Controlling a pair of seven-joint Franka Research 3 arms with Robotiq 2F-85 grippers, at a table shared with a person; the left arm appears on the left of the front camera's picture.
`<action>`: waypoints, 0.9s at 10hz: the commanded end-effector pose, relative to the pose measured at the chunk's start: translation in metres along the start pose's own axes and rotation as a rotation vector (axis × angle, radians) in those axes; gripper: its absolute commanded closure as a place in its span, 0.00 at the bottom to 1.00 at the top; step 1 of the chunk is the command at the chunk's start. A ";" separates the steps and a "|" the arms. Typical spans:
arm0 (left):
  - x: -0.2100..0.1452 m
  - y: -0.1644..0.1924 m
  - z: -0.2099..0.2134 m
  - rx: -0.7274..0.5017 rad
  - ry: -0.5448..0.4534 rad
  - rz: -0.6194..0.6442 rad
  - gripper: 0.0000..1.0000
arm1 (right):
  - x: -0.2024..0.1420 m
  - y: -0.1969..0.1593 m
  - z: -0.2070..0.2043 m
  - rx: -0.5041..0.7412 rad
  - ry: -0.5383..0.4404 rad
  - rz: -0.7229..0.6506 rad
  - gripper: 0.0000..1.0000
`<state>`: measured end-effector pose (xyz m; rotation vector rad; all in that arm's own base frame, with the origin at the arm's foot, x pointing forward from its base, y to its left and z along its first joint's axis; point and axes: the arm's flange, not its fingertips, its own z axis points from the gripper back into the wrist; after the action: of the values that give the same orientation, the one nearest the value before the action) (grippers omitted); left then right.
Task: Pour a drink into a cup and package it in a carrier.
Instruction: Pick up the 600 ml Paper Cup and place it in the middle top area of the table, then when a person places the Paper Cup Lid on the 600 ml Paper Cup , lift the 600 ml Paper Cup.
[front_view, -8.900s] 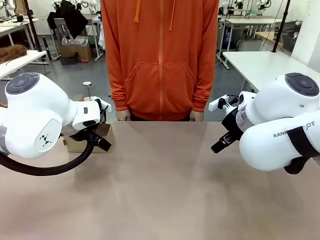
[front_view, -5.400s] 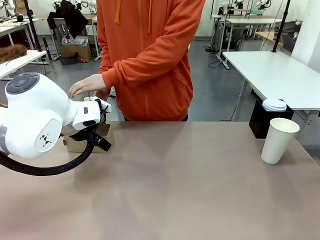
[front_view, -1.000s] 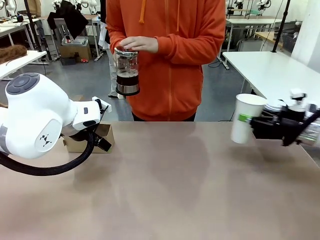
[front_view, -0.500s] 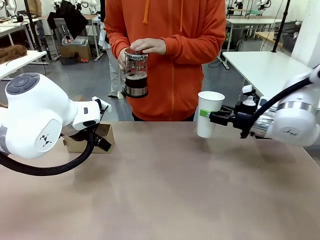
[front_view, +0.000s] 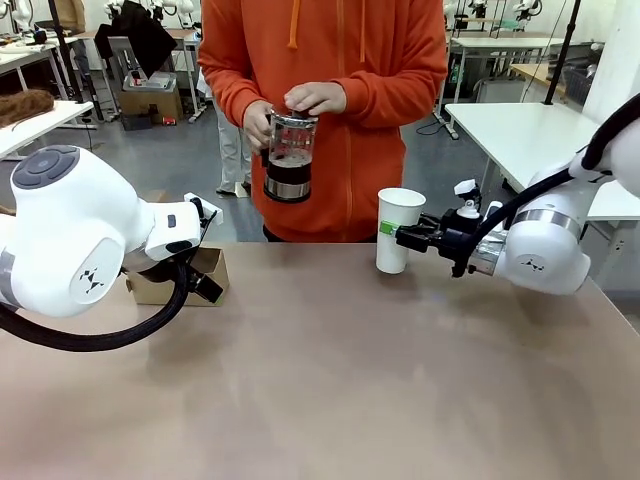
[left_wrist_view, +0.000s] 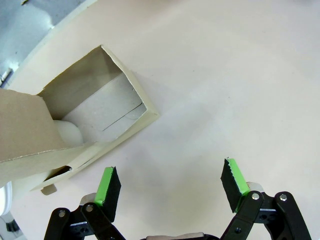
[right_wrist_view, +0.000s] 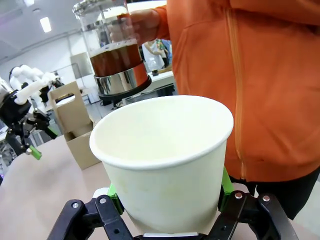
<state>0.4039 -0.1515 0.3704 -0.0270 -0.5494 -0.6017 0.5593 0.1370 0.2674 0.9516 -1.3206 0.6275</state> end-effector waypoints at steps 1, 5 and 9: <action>0.000 0.000 0.000 -0.001 -0.001 0.001 0.00 | 0.002 -0.002 -0.005 -0.016 0.003 0.043 0.19; 0.000 0.000 0.000 -0.001 -0.001 0.001 0.00 | -0.001 -0.002 -0.001 0.000 0.000 0.005 0.19; 0.000 0.000 0.000 -0.001 -0.001 0.001 0.00 | -0.001 -0.002 -0.001 0.000 0.000 0.005 0.19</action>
<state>0.4039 -0.1515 0.3704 -0.0270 -0.5494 -0.6017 0.5610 0.1358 0.2651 0.9405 -1.3220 0.6469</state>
